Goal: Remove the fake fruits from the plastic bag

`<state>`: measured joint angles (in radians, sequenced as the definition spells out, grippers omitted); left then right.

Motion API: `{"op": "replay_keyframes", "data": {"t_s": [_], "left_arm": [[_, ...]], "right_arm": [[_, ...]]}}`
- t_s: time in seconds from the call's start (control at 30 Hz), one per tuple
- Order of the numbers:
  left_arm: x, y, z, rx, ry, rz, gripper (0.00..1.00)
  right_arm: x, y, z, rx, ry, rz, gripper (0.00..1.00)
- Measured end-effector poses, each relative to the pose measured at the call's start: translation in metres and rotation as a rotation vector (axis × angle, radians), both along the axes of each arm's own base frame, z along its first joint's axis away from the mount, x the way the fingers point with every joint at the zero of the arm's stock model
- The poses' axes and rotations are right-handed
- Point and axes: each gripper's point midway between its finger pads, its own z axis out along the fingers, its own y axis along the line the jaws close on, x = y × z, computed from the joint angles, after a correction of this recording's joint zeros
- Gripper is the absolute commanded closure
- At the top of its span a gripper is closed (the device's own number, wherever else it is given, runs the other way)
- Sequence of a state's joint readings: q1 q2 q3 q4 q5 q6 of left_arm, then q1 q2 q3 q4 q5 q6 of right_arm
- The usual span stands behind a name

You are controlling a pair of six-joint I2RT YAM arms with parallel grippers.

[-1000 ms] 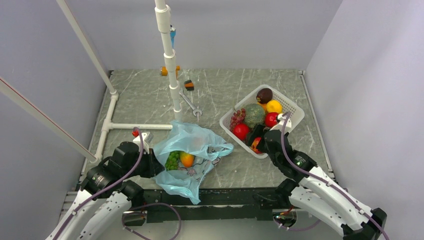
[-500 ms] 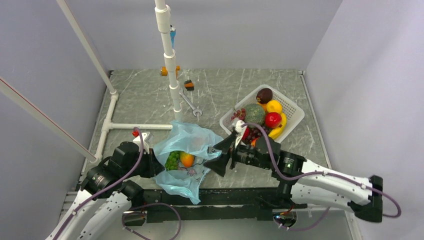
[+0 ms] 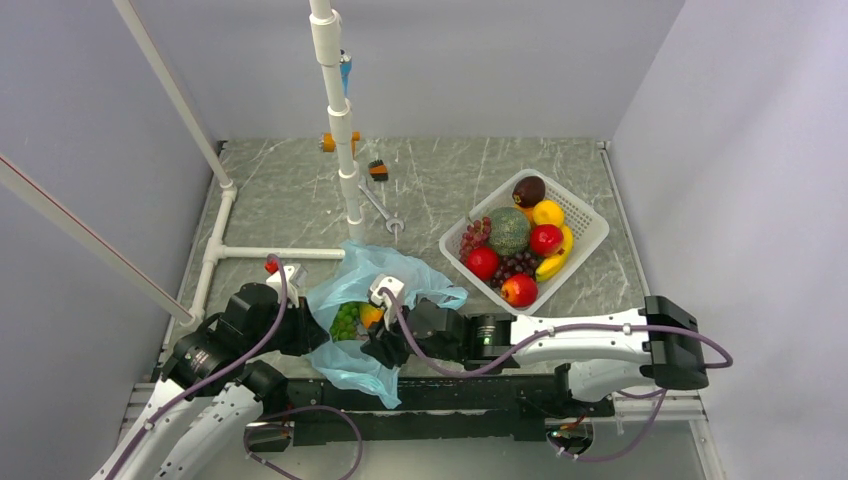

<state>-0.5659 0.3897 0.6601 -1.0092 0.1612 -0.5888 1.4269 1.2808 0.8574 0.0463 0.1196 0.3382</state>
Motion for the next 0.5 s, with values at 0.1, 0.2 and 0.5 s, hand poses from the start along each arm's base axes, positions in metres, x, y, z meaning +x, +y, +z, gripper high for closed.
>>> {"op": "replay_keyframes", "data": {"t_s": [0.1, 0.2, 0.5], "left_arm": [[0.000, 0.000, 0.000, 0.000, -0.001, -0.002, 0.90], [0.000, 0.000, 0.000, 0.000, -0.002, -0.002, 0.90], [-0.001, -0.001, 0.000, -0.004, 0.000, -0.007, 0.90]], "right_arm": [[0.015, 0.000, -0.014, -0.034, -0.005, -0.092, 0.62], [0.029, -0.001, -0.023, -0.057, -0.010, -0.181, 0.61], [0.064, -0.006, -0.047, -0.085, -0.003, -0.419, 0.43]]}}
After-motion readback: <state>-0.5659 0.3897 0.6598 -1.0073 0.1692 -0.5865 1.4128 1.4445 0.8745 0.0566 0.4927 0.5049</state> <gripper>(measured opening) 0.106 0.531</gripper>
